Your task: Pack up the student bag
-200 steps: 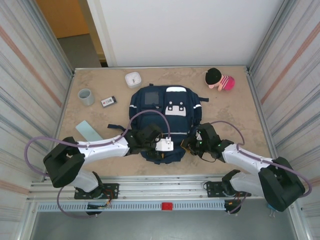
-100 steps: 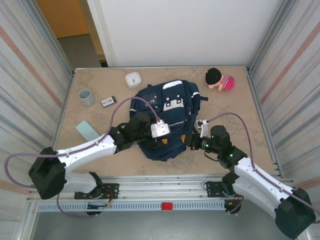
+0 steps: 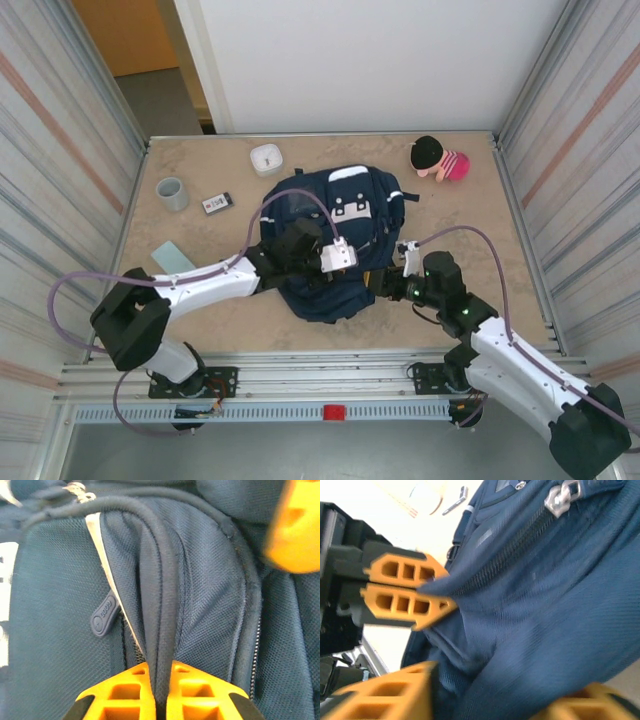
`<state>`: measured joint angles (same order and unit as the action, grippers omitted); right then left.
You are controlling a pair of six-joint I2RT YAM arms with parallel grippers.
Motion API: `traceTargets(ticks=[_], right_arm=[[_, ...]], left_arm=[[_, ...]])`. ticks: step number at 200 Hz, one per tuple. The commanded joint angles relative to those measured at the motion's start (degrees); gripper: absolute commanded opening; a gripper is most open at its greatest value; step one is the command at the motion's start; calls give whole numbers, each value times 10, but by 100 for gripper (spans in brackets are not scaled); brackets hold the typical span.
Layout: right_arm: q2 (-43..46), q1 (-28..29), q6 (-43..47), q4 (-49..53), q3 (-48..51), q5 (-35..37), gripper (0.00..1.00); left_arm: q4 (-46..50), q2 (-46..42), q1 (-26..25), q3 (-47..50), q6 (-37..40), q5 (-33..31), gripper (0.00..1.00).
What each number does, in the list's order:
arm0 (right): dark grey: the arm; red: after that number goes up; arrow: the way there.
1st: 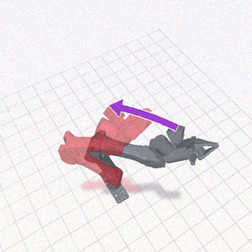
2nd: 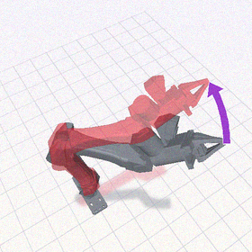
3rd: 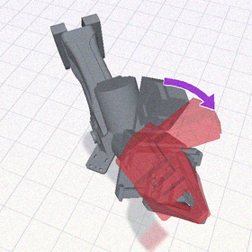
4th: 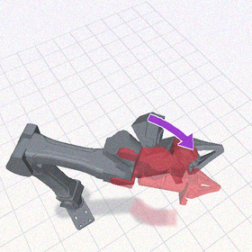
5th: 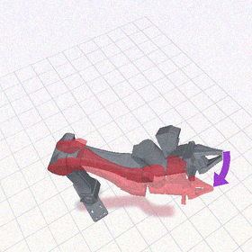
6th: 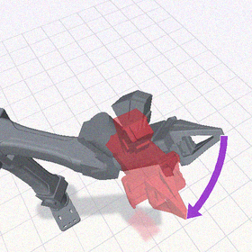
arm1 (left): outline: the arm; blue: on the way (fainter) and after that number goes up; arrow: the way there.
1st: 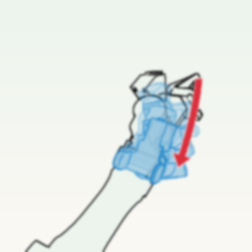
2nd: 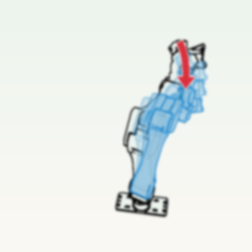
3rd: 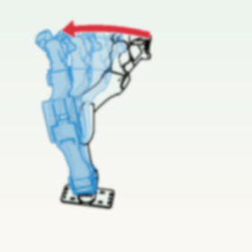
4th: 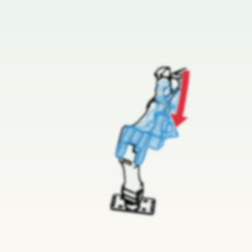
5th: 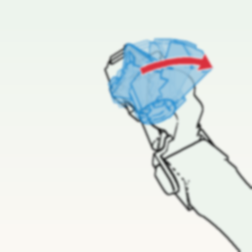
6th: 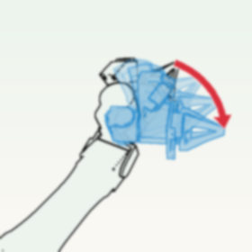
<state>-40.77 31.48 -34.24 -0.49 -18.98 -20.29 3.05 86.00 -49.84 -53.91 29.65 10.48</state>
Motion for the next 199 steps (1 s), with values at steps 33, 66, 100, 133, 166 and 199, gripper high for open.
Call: traceTargets(ticks=[33,66,100,133,166,199], right_arm=[[78,16,-90,49,15,18,88],[113,77,-154,-2,46,36,94],[97,130,-170,-49,54,83,99],[13,134,-189,-18,29,141,83],[-85,133,-205,46,5,207,45],[-156,148,-229,-6,12,213,32]], left_arm=[[106,-27,39,-152,-46,-11,0],[108,-28,41,-175,-87,-30,0],[104,-25,40,-188,-129,-25,0],[98,-29,40,-197,-154,-3,0],[115,-32,40,-222,-120,4,0],[150,-27,40,-260,-14,21,0]])
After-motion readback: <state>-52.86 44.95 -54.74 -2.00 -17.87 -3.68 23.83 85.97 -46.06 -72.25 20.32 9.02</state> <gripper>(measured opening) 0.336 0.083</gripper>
